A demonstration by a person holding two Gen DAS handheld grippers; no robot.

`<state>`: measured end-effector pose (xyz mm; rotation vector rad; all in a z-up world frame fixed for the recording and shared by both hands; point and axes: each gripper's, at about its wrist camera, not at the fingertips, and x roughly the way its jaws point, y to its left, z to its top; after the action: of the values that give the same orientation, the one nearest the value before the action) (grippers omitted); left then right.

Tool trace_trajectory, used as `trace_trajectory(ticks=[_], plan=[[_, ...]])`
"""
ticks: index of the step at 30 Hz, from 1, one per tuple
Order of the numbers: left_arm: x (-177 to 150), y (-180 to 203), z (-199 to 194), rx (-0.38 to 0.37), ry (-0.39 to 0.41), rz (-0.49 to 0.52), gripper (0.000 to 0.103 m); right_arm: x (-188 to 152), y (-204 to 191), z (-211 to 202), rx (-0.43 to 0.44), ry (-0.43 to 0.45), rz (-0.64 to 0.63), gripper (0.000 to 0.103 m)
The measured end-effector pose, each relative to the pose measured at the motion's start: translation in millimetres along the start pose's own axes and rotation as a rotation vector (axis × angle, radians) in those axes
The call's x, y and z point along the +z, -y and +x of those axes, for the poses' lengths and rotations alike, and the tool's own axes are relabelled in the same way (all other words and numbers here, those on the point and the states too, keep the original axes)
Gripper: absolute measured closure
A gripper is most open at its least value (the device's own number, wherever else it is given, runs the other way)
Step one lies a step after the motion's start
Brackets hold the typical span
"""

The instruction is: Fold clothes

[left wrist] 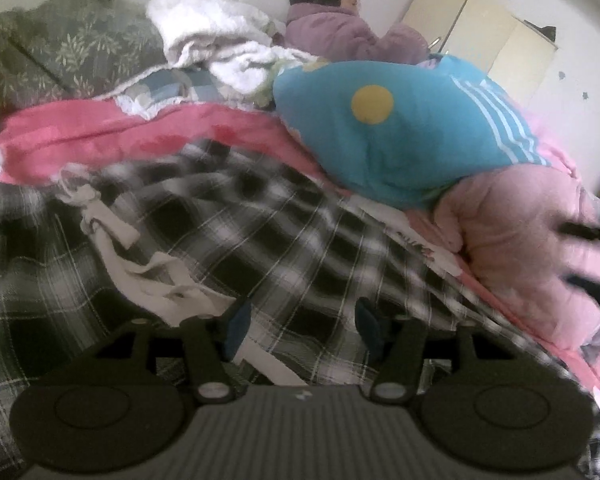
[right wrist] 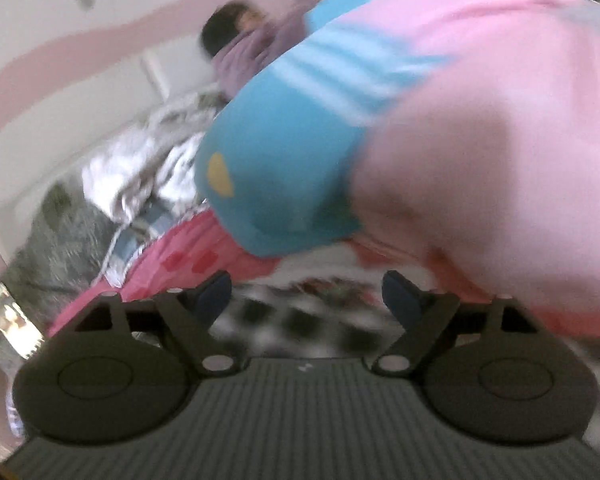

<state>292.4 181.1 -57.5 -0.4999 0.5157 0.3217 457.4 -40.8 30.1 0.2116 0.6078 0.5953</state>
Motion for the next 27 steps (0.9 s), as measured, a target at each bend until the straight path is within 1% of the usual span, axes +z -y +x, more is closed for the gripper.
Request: trace_trajectory(ticks=[2,6,7,9,10,12,13,14,17,20,22,24,27], plan=[[-1,7,-3,0.002,0.013,0.017,0.043,-21,24,-50,-0.011,0.015,0.079,0.017],[-5,27,-14,-0.023,0.033,0.064,0.041,-75,85,-157,0.014,0.063,0.365,0.014],[-6,33,-18,-0.037,0.037,0.082,0.039,-87,98,-182,0.0,0.081,0.422,0.014],[-10,46,-25,-0.069,0.042,0.12,0.034,-115,118,-235,-0.064,0.128,0.506,0.013],[-13,51,-28,-0.101,0.031,0.148,0.032,-127,127,-260,-0.104,0.146,0.528,0.012],[-19,62,-33,-0.169,0.005,0.213,0.027,-147,137,-304,-0.182,0.179,0.55,0.011],[-23,67,-36,-0.195,-0.007,0.244,0.026,-157,141,-324,-0.211,0.198,0.548,0.01],[-28,74,-39,-0.193,-0.013,0.261,0.026,-166,145,-343,-0.241,0.217,0.546,0.008],[-41,94,-49,-0.187,-0.032,0.317,0.026,-189,160,-375,-0.322,0.261,0.534,0.001],[-57,128,-61,-0.212,-0.054,0.401,0.026,-208,177,-400,-0.401,0.296,0.525,0.001],[-70,159,-68,-0.25,-0.057,0.503,0.025,-216,191,-402,-0.44,0.292,0.54,0.001],[-87,191,-73,-0.3,-0.064,0.607,0.018,-221,202,-401,-0.489,0.288,0.547,0.001],[-119,234,-70,-0.382,-0.092,0.724,0.016,-225,212,-402,-0.582,0.291,0.53,0.001]])
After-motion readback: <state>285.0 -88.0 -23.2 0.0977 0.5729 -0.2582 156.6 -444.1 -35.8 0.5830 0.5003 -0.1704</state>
